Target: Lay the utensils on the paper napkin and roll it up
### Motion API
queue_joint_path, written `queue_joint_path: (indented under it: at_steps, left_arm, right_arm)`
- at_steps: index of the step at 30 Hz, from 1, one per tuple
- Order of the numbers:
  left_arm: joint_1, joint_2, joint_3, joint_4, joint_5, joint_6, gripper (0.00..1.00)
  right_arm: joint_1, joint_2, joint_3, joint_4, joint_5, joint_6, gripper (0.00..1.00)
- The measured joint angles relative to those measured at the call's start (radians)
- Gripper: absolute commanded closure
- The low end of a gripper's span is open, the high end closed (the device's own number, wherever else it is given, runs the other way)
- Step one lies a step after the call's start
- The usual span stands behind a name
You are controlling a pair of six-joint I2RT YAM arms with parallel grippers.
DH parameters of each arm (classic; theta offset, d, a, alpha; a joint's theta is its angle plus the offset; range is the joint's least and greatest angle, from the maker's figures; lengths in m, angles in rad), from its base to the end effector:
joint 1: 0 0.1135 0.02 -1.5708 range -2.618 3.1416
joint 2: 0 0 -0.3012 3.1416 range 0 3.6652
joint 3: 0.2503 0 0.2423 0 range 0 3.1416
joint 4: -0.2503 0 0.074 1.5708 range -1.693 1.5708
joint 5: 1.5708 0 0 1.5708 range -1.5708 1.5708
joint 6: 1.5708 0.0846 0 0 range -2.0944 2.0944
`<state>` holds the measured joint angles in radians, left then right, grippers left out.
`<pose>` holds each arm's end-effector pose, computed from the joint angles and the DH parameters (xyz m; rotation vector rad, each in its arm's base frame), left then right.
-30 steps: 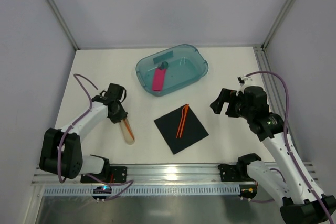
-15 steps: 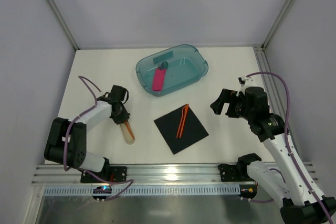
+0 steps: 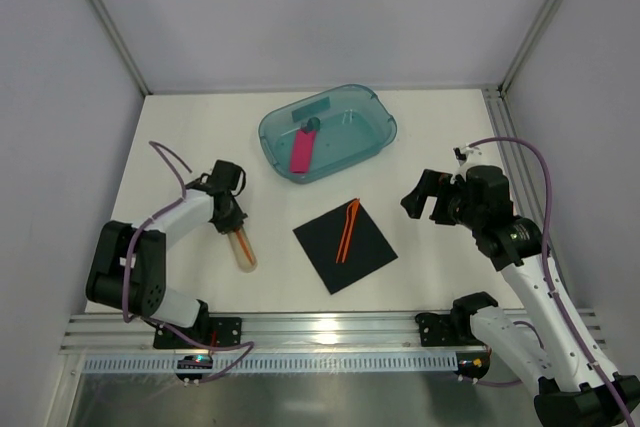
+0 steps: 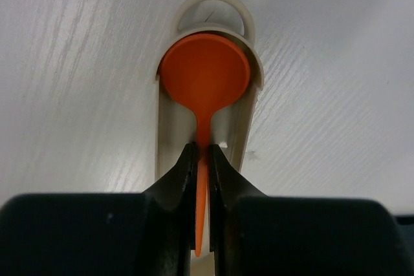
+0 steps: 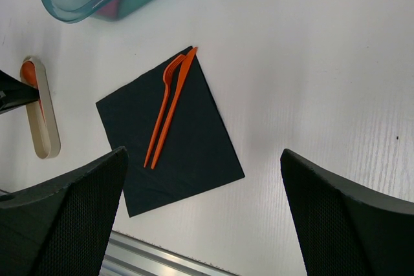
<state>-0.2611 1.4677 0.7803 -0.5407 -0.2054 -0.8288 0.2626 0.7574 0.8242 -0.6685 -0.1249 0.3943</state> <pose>0.2568 -0.0508 0.1628 -0.8153 2.6202 -0.0043 0.1533 0.0521 0.3066 0.0729 2.2114 0.5064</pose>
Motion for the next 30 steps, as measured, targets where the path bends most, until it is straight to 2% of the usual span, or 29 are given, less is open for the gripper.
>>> queue_joint_path:
  at_steps: [6, 12, 16, 23, 30]
  left_arm:
    - [0.0, -0.016, 0.064, -0.079, -0.023, 0.024, 1.0]
    - [-0.008, -0.145, 0.142, -0.122, 0.002, 0.06, 1.0]
    - [-0.1, -0.163, 0.22, -0.121, 0.047, 0.091, 1.0]
    - [-0.38, 0.04, 0.445, -0.066, 0.114, 0.142, 1.0]
    - [-0.482, 0.254, 0.525, -0.009, 0.196, 0.187, 1.0]
  right_arm:
    - [0.0, 0.0, 0.0, 0.0, 0.0, 0.0, 0.0]
    - [0.0, 0.01, 0.0, 0.001, 0.0, 0.0, 0.0]
    - [0.0, 0.027, 0.0, 0.001, 0.003, 0.001, 0.0]
    - [0.0, 0.048, 0.0, 0.001, 0.004, 0.004, 0.0]
    - [0.0, 0.048, 0.0, 0.001, 0.004, 0.004, 0.0]
